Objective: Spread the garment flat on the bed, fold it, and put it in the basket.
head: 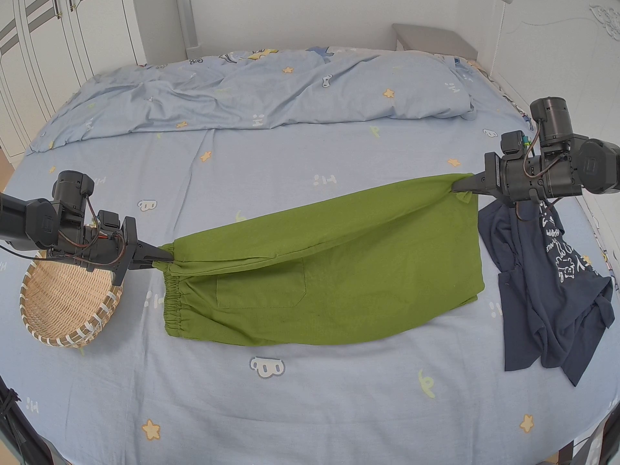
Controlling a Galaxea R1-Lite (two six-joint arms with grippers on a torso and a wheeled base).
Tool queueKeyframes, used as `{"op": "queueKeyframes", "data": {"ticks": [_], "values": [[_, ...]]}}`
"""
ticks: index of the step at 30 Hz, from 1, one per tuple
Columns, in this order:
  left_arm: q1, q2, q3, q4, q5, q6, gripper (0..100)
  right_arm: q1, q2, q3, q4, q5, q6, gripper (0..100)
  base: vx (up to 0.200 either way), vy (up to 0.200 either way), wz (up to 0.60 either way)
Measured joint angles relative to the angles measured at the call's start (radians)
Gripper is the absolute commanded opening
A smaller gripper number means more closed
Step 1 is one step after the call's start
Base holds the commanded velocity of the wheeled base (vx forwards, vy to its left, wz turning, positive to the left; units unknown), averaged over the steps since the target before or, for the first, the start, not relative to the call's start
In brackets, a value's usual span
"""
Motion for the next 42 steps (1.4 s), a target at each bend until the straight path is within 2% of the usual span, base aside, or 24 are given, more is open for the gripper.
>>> {"op": "queueKeyframes", "data": {"ticks": [14, 15, 16, 17, 27, 35, 42], "values": [[-0.011, 0.022, -0.012, 0.0, 0.002, -0.002, 0, -0.017, 0.121, -0.028, -0.071, 0.0, -0.001, 0, 0.0, 0.0, 0.0], [-0.011, 0.023, -0.012, 0.0, 0.002, -0.001, 100, -0.017, 0.127, -0.029, -0.071, 0.001, -0.001, 0, 0.0, 0.0, 0.0], [-0.012, 0.025, -0.012, 0.0, 0.002, -0.001, 100, -0.017, 0.132, -0.029, -0.072, 0.001, -0.002, 0, 0.0, 0.0, 0.0], [-0.012, 0.027, -0.012, 0.0, 0.002, 0.0, 100, -0.017, 0.137, -0.029, -0.072, 0.001, -0.003, 100, 0.0, 0.0, 0.0], [-0.033, 0.038, -0.039, 0.004, 0.001, -0.014, 100, 0.006, 0.169, -0.019, -0.07, 0.003, -0.01, 100, 0.0, 0.0, 0.0], [-0.127, -0.013, -0.043, 0.002, 0.0, -0.118, 100, 0.012, 0.171, -0.013, -0.07, 0.004, -0.005, 100, 0.0, 0.0, 0.0], [-0.166, -0.005, -0.047, -0.034, 0.002, -0.129, 100, 0.013, 0.169, 0.002, -0.07, 0.003, -0.002, 100, 0.0, 0.0, 0.0]]}}
